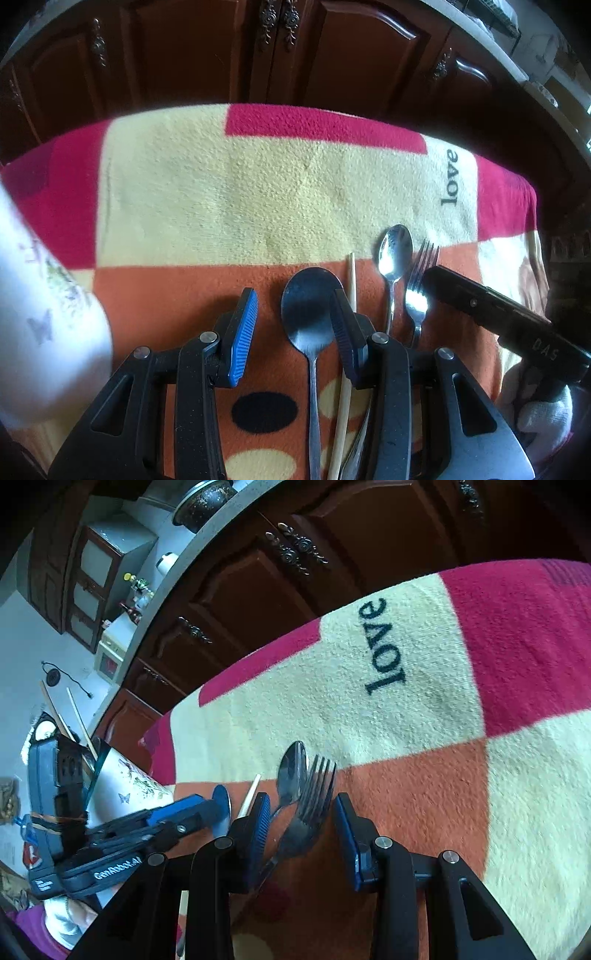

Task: Organize utensils
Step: 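Grasp a thin metal knife with the left tool while the right tool grasps a silver fork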

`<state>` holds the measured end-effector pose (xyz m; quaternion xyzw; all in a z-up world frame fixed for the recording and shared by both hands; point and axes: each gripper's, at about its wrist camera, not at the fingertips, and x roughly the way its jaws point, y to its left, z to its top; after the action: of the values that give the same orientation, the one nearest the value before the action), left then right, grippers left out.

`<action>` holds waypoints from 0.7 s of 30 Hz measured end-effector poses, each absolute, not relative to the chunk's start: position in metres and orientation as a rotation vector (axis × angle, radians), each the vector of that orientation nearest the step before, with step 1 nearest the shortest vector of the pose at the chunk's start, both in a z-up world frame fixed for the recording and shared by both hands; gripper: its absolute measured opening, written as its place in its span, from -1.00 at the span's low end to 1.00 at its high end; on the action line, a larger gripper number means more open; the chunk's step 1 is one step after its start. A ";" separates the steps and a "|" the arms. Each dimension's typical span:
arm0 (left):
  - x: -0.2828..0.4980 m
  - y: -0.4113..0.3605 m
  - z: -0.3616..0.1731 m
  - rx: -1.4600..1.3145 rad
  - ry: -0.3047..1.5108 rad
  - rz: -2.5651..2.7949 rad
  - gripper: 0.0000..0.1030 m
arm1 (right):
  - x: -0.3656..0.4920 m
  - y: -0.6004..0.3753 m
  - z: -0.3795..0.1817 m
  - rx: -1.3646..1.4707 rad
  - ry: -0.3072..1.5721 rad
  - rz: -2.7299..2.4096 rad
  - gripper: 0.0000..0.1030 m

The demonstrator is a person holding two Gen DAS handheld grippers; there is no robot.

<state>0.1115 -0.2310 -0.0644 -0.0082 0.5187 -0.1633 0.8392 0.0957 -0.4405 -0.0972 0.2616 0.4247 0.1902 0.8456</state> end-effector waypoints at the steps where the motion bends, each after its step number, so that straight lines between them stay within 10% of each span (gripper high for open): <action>1: 0.112 -0.232 -0.066 -0.017 1.100 -0.349 -0.24 | 0.098 -0.441 -0.098 0.562 0.895 0.409 -0.33; 8: 0.112 -0.238 -0.067 0.008 1.084 -0.376 -0.81 | 0.101 -0.439 -0.102 0.564 0.908 0.400 -0.90; 21: 0.063 -0.228 -0.029 0.001 1.036 -0.457 -1.00 | 0.051 -0.438 -0.047 0.474 0.769 0.358 -0.96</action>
<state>0.0626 -0.2278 -0.0295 0.0005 0.4909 -0.2163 0.8439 0.0509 -0.4376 -0.0467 0.2280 0.3694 0.1719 0.8843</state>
